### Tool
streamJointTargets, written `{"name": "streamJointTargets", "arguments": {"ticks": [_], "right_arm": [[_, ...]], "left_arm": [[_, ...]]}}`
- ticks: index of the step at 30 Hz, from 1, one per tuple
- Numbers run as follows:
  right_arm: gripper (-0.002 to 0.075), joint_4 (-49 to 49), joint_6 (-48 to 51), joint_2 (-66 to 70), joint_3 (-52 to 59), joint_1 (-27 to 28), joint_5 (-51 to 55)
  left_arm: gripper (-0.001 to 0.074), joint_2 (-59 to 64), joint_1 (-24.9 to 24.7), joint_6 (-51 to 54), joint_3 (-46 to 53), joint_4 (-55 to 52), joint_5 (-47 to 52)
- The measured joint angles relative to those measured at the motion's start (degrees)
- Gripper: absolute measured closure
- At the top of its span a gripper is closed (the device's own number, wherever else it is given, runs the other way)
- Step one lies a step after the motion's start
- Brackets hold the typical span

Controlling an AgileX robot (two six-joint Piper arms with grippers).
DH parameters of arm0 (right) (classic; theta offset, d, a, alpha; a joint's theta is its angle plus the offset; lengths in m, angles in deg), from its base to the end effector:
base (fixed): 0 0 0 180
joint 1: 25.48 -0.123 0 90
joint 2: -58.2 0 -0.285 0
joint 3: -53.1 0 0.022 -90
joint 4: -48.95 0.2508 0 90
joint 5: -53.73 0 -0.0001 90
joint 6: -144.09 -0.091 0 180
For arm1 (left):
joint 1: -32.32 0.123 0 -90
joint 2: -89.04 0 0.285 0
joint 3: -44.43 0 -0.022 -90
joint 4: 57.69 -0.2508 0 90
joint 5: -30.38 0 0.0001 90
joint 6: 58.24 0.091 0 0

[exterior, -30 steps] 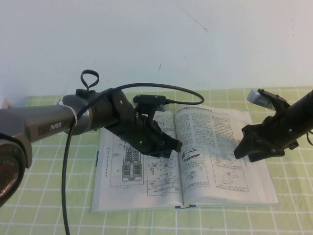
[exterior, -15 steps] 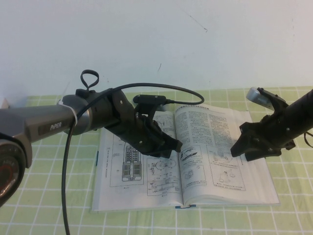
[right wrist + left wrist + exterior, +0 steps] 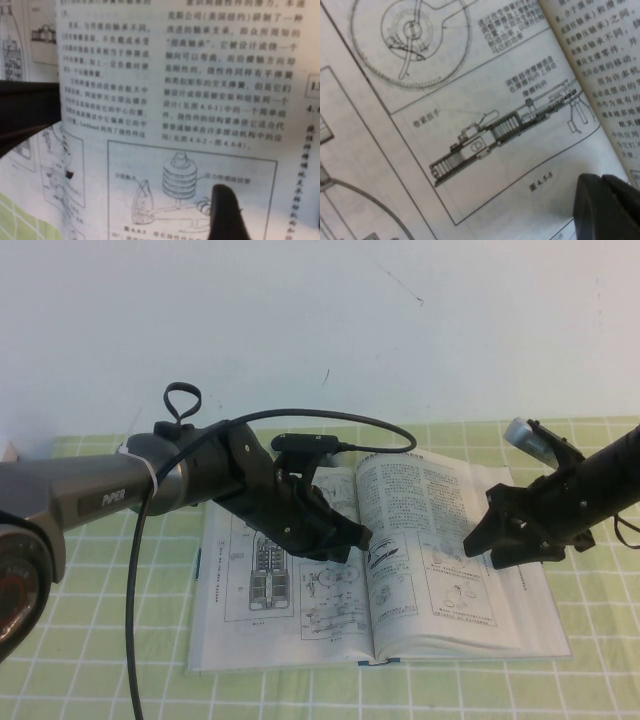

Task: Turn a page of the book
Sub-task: Open the closed book

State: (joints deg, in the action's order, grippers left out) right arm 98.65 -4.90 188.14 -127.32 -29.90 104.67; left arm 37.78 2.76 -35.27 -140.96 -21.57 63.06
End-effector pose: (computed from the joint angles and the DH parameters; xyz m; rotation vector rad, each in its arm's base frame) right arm 0.4001 0.0850 0.1272 -0.0680 2.8423 0.9542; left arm 0.3702 -0.2433 0.1505 0.6027 2.6258 -0.6453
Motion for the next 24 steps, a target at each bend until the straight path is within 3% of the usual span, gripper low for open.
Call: {"name": "streamJointTargets", "arguments": {"ticks": [24], "right_arm": [[0.0339,7.0,5.3,1.1,0.0,0.0,0.6]], "left_arm": [[0.0739,-1.9,0.0,0.1,0.5,-2.0,-1.0]]}}
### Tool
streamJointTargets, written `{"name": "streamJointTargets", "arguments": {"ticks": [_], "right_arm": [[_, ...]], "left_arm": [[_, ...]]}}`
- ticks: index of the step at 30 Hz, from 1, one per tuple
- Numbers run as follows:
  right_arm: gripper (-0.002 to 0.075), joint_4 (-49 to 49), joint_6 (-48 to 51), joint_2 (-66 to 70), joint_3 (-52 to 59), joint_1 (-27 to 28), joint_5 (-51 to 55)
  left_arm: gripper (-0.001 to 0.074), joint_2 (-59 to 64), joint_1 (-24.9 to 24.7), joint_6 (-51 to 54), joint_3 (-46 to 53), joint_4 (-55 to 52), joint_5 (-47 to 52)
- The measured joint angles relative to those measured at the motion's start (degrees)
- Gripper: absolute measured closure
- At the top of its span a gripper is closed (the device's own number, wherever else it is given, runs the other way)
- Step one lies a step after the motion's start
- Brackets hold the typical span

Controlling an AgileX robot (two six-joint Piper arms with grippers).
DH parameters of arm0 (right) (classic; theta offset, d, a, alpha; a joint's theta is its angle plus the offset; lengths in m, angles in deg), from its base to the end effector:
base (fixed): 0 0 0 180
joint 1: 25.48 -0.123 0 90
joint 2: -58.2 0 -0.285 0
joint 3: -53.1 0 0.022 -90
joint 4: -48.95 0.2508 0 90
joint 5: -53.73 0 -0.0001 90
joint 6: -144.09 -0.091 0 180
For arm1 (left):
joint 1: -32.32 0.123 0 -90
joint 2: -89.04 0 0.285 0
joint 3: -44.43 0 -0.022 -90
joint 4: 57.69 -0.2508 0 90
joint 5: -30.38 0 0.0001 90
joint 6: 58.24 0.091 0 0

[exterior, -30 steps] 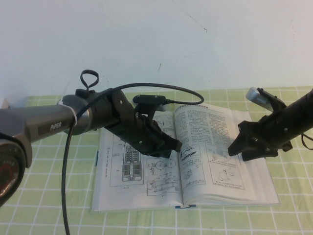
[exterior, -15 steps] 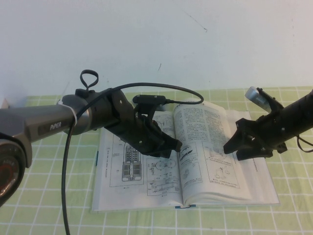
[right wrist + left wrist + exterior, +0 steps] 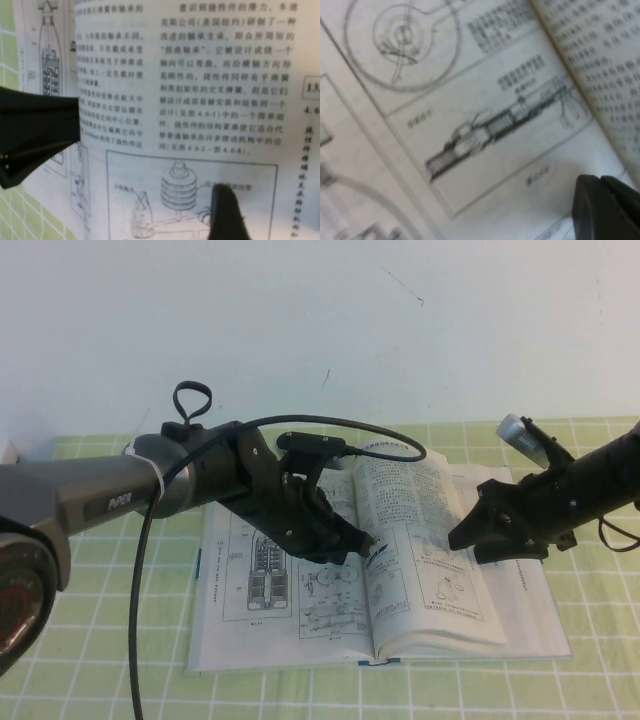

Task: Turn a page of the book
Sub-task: Open the closed book

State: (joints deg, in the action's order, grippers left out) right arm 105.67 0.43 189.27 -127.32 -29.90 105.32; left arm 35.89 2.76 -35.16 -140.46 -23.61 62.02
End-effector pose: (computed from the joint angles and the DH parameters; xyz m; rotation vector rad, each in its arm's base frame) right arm 0.4034 0.0910 0.1247 -0.0686 2.7748 1.0651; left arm 0.3696 -0.2404 0.1624 0.6309 2.5811 -0.6091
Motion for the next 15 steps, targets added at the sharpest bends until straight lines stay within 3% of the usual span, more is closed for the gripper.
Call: {"name": "streamJointTargets", "arguments": {"ticks": [15], "right_arm": [[0.0339,3.9,3.0,0.5,0.0,-0.1,1.6]], "left_arm": [[0.0739,-4.3,-0.1,0.2,0.8,-3.4,1.4]]}}
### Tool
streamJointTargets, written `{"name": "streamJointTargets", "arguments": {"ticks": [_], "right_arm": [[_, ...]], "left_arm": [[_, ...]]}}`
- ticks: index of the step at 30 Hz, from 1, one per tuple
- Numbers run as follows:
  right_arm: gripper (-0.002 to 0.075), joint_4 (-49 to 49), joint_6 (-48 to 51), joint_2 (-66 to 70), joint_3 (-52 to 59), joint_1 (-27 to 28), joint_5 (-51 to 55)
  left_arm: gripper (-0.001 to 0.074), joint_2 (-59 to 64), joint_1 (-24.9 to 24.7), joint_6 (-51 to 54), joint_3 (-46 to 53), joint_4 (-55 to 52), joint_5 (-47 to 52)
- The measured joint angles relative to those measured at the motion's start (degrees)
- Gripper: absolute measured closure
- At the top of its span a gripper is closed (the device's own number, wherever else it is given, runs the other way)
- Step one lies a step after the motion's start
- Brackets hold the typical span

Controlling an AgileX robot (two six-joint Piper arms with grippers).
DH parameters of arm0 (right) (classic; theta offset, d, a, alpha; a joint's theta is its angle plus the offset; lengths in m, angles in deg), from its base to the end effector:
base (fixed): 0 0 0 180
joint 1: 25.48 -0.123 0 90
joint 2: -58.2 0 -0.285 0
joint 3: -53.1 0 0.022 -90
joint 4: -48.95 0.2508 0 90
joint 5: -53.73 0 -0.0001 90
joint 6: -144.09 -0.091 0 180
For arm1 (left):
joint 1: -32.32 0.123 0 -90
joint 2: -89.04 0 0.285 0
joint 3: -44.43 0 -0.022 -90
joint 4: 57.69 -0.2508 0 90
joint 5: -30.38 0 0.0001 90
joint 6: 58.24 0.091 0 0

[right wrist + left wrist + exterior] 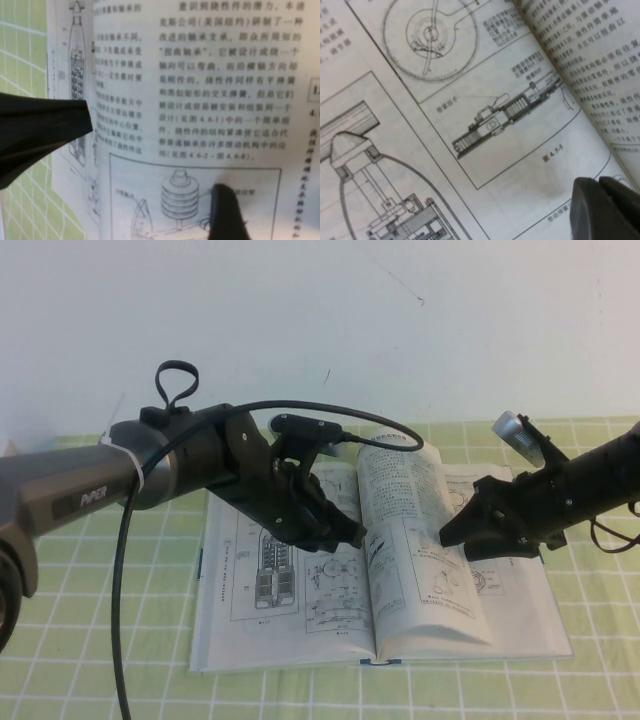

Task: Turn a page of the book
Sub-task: Open the closed book

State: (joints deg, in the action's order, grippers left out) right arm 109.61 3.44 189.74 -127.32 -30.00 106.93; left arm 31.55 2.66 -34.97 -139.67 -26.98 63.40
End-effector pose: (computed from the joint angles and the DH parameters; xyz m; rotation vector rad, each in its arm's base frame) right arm 0.4036 0.0957 0.1252 -0.0824 2.7373 1.1454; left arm 0.3620 -0.2353 0.1895 0.7047 2.5260 -0.5721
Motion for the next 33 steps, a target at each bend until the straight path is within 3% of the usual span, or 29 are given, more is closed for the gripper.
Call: {"name": "streamJointTargets", "arguments": {"ticks": [33], "right_arm": [[0.0339,6.1,5.3,2.4,0.0,-2.6,2.0]], "left_arm": [[0.0739,-5.9,0.0,3.5,0.3,2.7,2.2]]}}
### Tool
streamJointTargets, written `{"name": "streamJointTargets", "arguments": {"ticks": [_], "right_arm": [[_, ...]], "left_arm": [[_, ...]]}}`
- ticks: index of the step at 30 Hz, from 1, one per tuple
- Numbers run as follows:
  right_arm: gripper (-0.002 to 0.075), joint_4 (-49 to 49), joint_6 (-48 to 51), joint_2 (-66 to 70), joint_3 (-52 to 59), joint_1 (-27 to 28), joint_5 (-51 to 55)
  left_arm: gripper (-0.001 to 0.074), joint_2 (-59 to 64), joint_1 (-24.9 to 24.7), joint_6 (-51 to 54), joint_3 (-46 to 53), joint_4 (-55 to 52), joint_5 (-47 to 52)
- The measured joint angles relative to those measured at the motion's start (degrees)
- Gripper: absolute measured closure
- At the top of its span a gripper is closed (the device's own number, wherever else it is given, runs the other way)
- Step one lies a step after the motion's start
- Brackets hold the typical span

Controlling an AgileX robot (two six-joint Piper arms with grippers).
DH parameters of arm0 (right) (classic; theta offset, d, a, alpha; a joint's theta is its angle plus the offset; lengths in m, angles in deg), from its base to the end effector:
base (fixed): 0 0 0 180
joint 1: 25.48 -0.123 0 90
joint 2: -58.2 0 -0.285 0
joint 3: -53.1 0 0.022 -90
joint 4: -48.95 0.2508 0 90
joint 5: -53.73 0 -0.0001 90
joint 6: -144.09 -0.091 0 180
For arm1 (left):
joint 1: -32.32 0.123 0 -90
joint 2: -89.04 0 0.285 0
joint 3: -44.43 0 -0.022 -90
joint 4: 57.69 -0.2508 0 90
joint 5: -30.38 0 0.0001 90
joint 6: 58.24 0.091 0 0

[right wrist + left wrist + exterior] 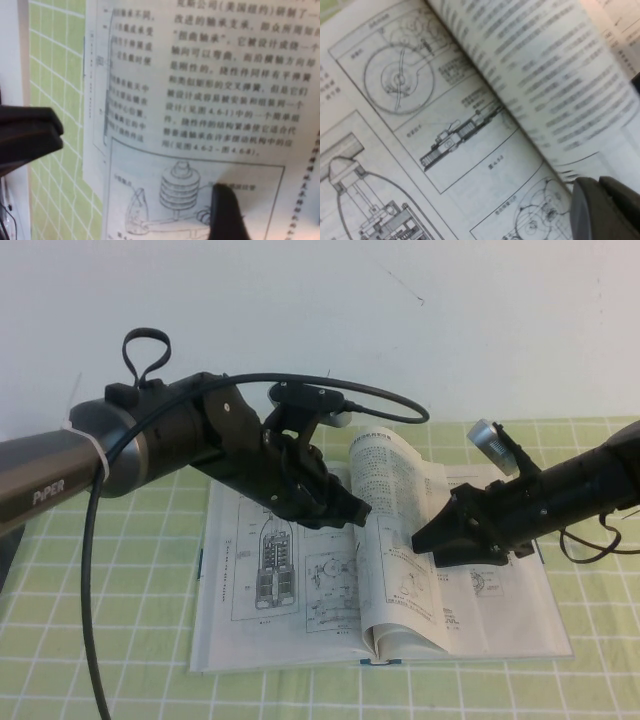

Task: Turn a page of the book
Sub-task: Open the closed book

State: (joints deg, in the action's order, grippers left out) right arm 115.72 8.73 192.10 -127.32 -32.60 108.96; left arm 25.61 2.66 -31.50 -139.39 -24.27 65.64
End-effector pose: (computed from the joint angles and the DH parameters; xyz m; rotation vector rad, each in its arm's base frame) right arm 0.4003 0.1193 0.1147 -0.1528 2.6982 1.2720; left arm 0.3496 -0.2324 0.2320 0.7496 2.4306 -0.6261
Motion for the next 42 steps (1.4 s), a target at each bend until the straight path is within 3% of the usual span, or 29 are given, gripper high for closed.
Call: {"name": "streamJointTargets", "arguments": {"ticks": [20,32,42], "right_arm": [[0.0339,3.9,2.4,0.0,0.0,-0.4,1.7],[0.0339,4.3,3.5,0.1,0.0,-0.4,1.7],[0.0339,4.4,3.9,0.1,0.0,-0.4,1.8]], "left_arm": [[0.0739,-2.8,-1.1,8.6,0.0,6.9,1.8],[0.0739,-2.8,-13.5,11.5,0.0,4.0,1.6],[0.0739,0.1,-23.9,-1.5,0.0,-20.1,-2.8]]}}
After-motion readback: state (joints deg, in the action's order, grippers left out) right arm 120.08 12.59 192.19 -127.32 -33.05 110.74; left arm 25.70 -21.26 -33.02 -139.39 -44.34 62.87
